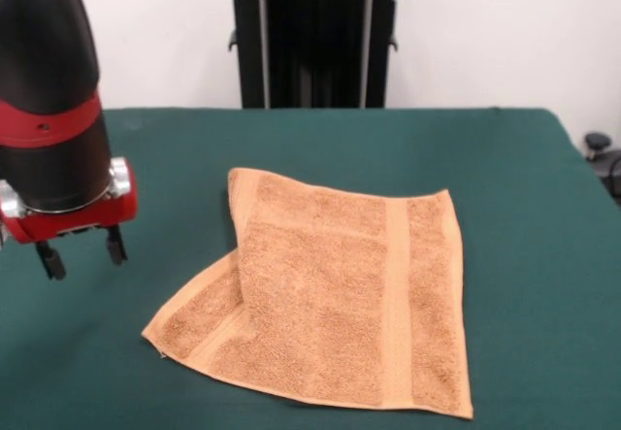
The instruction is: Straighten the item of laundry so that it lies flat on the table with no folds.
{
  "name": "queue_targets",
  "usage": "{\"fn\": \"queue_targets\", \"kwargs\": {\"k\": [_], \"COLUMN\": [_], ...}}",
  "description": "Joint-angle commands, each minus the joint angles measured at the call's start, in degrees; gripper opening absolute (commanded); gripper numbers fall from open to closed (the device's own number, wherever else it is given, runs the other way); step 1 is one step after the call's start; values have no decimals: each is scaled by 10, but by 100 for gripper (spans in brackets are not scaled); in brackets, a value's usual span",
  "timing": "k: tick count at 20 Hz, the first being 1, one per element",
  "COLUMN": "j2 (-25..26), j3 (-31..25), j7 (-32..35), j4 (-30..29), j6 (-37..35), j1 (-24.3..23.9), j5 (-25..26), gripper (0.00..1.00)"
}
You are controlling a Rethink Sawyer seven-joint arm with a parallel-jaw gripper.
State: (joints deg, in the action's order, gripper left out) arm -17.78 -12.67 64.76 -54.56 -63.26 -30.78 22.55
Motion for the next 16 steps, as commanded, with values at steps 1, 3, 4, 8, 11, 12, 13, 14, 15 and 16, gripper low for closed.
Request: {"fn": "queue_targets", "kwargs": {"k": [1,3,4,8,11,12,13,14,15,16], "j2": [0,-2,-1,1,0,-1,-2,-4,-4,-6], "j3": [16,22,24,35,41,45,46,49,51,53], "j7": [200,208,210,223,229,232,232,235,235,237], "j4": [-119,-126,-127,-136,-136,-135,-135,-135,-134,-136], "j6": [66,75,79,100,97,93,92,88,84,84], "j1": [40,46,48,59,67,70,72,76,78,81], "j5": [-30,-36,-39,-48,-55,-57,-60,-63,-66,-69], "gripper": [100,100,100,100,100,100,100,100,100,100]}}
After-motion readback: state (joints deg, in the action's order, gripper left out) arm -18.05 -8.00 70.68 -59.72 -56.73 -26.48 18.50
